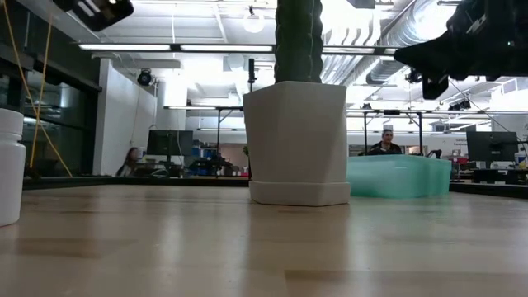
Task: Pick and place pill bottles into a basket
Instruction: Put the white medicine bottle into the blue bin
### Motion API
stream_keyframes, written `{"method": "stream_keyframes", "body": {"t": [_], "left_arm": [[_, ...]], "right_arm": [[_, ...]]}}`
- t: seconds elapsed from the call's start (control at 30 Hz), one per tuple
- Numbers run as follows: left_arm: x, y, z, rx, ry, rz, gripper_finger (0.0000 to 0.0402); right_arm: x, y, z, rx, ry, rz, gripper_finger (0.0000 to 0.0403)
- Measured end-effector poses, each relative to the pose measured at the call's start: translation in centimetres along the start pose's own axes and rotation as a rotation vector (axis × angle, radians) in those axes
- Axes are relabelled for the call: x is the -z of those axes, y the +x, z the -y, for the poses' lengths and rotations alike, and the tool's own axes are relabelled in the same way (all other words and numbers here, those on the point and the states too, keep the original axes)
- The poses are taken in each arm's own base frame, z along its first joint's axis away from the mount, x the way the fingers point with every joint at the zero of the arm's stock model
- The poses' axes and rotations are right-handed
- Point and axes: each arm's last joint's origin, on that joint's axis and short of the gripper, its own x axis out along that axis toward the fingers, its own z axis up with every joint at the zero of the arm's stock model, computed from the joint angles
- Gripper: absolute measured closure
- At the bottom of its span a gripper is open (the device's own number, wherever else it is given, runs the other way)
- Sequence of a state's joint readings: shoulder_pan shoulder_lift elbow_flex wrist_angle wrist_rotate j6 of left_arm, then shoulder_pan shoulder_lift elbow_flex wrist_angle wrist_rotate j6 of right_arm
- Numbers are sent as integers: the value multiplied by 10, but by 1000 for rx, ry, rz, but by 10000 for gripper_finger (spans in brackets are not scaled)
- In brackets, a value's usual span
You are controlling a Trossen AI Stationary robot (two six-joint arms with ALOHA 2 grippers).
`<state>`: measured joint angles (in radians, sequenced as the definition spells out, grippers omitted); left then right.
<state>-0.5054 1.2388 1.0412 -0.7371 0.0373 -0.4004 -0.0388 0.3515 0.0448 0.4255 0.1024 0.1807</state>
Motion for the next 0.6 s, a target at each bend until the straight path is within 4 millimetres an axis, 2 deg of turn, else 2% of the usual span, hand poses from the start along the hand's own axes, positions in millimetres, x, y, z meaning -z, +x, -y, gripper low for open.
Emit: {"method": "stream_keyframes", "body": {"t": [0.13,0.37,0.6], "left_arm": [[2,13,6,-7,19,-46,247],[7,30,3,-153,-44,-98,247],[0,33,8,-54,-46,-60,247]], "right_arm": [[1,0,0,1,0,-6,400],[1,0,0,4,1,-10,399],[3,0,1,10,-4,-32,397]]}}
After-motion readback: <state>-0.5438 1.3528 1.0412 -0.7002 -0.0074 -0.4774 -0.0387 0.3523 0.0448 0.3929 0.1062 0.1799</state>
